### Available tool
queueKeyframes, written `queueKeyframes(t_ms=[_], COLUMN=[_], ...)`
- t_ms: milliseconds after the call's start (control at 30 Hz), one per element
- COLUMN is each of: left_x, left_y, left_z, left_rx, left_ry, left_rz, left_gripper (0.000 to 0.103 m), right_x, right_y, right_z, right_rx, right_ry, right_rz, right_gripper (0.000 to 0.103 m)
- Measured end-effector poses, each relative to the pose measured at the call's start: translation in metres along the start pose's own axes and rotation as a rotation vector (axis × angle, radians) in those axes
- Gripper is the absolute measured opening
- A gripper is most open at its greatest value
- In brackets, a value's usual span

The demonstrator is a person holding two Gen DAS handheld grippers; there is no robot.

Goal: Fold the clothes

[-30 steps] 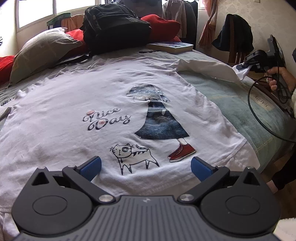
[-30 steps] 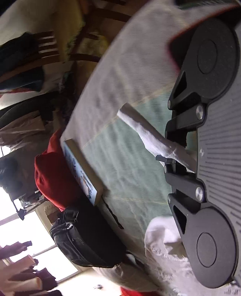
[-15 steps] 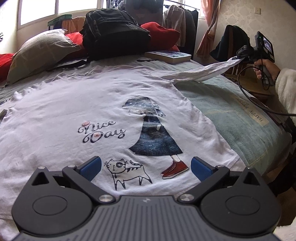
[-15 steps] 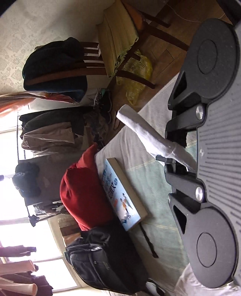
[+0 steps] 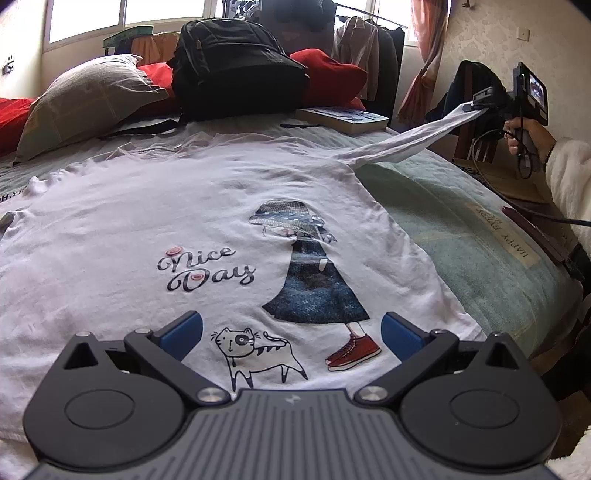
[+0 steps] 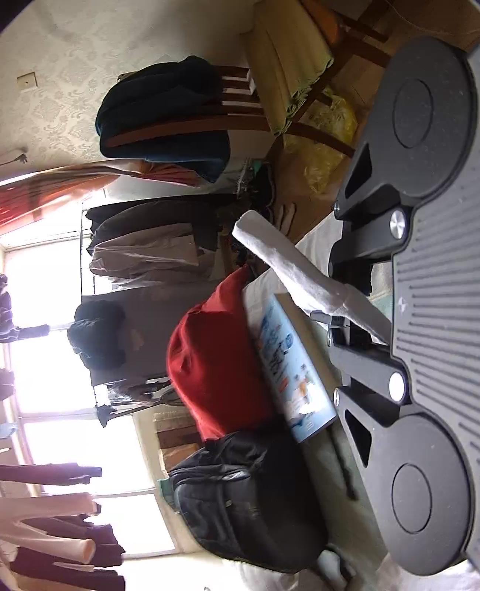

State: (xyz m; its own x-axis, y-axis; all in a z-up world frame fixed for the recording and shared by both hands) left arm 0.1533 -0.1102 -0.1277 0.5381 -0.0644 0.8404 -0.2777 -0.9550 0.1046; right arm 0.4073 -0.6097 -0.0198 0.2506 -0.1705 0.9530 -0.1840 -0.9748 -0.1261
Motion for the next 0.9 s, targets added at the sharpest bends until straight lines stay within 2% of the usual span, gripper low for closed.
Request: queueKeyframes(t_ms=[67,133,200,233,333,400,433,633,700,767,833,900], left_x=[-0.001,-0.001,-0.001,-0.001,0.002,0.005,0.006,0.012,0.013,0.016,0.02,0.024], left_y=[0.0,0.0,-0.003,-0.004,-0.009,-0.013,-0.015,-0.023,-0.027,-0.033,-0.038,-0.043], left_z=[0.0,-0.001,-0.003,-0.004,-0.005,-0.007,-0.008,-0.002,-0.001,-0.001,0.0,0.001], left_rx=[-0.003,-0.011,-0.011,-0.011,-0.006,0.0,0.001,0.004,0.012,0.013,0.011,0.015], left_ry=[-0.001,0.0,-0.001,-0.001,0.001,0.005,0.007,-0.019,-0.024,-0.024,-0.023,-0.019], left_rz=[0.003,0.003,0.001,-0.001,-0.003,-0.006,-0.009,-0.005,0.007,0.005,-0.007,-0.012], left_gripper=[0.102,0.102,0.102,0.102,0.102,0.102,0.102,0.102,0.102,0.102,0.102,0.102], right_x=[-0.017,-0.037,-0.056,-0.063,-0.062,-0.052,-0.05,-0.058,-0.075,-0.09,-0.104,-0.114], right_y=[0.013,0.029,0.048,0.056,0.073,0.076,0.068,-0.046,-0.099,-0.152,-0.193,-0.219], right_z=[0.007,0.015,0.02,0.021,0.012,0.006,0.006,0.016,0.021,0.024,0.027,0.034], right_rx=[-0.048,-0.133,-0.248,-0.295,-0.449,-0.538,-0.527,-0.076,0.066,0.192,0.269,0.279], right_ry=[-0.06,-0.138,-0.23,-0.264,-0.274,-0.266,-0.268,-0.351,-0.408,-0.437,-0.449,-0.462], right_rz=[-0.002,-0.011,-0.013,-0.007,0.007,0.004,0.001,-0.059,-0.129,-0.2,-0.273,-0.327], right_gripper=[0.009,0.019,0.037,0.04,0.043,0.053,0.053,0.051,0.027,0.024,0.024,0.023])
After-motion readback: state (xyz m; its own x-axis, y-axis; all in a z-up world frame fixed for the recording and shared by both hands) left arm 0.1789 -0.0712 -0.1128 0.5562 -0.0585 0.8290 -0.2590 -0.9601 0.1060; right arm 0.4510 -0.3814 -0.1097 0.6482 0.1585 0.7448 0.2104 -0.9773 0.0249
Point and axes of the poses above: each gripper's, at about its wrist camera, not at the fingertips, and z roughly the way its jaws point, y to its right, x to its top, the point moved 9 cm from there along z, roughly the way its jaws point, and after that the axes turned 8 degrees about y, right-handed, at the moved point
